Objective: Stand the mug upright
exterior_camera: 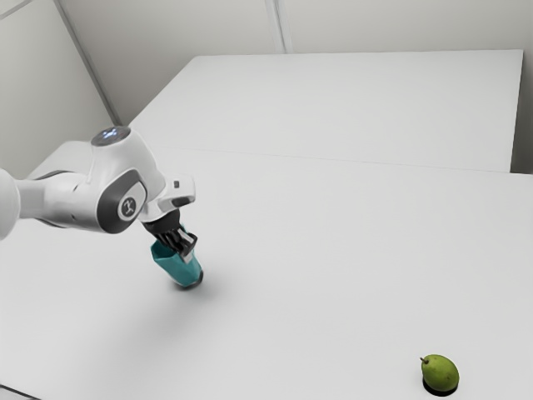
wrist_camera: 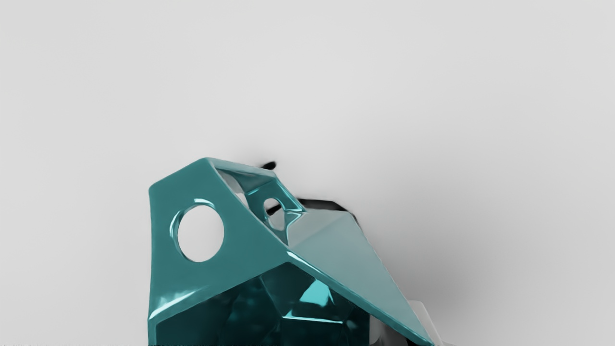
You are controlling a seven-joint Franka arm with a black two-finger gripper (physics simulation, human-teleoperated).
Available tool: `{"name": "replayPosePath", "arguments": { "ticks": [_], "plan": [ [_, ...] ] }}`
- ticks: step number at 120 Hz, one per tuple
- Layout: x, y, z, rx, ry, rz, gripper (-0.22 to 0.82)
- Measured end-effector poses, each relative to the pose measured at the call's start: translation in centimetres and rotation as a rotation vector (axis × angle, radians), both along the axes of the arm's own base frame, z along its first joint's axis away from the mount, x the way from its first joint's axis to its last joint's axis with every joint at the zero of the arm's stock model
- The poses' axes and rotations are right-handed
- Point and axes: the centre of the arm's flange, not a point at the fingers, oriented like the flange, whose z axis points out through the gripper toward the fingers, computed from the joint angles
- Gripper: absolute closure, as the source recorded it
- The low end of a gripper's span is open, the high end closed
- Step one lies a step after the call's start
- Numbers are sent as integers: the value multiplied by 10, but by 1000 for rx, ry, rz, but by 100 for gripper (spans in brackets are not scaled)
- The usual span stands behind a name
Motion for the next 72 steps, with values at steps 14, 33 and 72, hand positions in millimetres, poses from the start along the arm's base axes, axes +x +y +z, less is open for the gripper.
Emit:
{"name": "replayPosePath", "arguments": {
  "ticks": [14, 33, 72],
  "plan": [
    [0, 0, -3, -1, 3, 13, 79],
    [1, -2, -7, -2, 10, 24, 79],
    [1, -3, -7, -8, 9, 39, 42]
  ]
}}
